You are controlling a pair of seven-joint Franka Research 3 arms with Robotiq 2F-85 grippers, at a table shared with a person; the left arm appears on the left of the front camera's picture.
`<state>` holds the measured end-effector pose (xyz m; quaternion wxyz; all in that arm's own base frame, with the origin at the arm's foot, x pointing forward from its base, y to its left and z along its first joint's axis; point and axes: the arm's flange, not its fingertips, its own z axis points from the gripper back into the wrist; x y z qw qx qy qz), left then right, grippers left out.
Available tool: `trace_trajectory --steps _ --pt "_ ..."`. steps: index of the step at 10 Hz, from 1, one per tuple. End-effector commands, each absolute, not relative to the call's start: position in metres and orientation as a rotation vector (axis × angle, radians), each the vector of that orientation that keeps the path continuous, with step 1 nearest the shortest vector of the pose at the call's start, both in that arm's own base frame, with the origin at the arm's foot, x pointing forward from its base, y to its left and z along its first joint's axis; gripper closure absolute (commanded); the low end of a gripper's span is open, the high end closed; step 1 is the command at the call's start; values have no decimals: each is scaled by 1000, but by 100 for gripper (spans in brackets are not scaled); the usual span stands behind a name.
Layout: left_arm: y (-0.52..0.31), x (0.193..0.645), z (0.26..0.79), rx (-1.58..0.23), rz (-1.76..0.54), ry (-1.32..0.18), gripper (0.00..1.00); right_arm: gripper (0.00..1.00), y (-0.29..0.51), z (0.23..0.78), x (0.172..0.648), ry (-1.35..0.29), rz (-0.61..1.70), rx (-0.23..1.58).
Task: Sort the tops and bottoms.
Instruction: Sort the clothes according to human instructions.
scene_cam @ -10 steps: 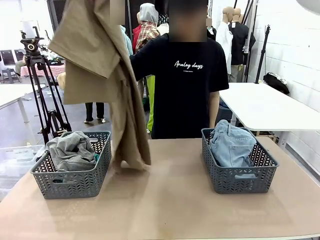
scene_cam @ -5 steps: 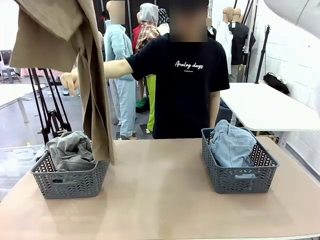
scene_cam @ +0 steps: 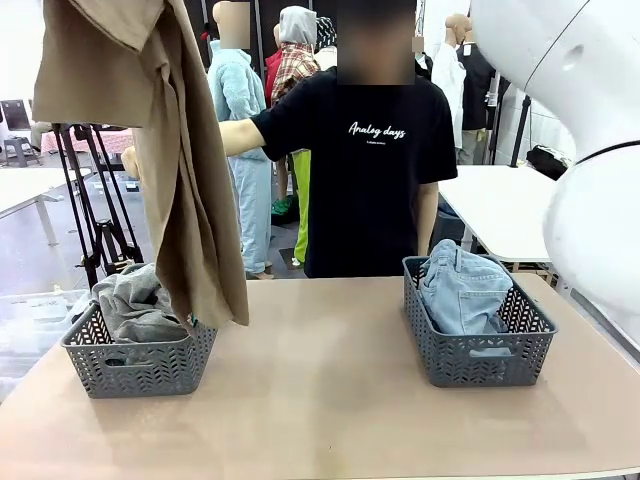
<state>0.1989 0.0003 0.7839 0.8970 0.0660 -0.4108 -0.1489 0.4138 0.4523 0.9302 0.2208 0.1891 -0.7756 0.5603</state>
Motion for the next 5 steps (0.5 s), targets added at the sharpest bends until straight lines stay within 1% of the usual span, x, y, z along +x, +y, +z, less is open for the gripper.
trace_trajectory --steps 1,4,5 --pt "1 200 787 132 -313 -854 0 100 493 968 452 -2250 1507 601" --pt "1 200 787 132 -313 -854 0 100 520 940 482 -2368 1400 665" --pt "1 200 787 132 -313 -854 0 100 529 926 494 -2371 1374 680"
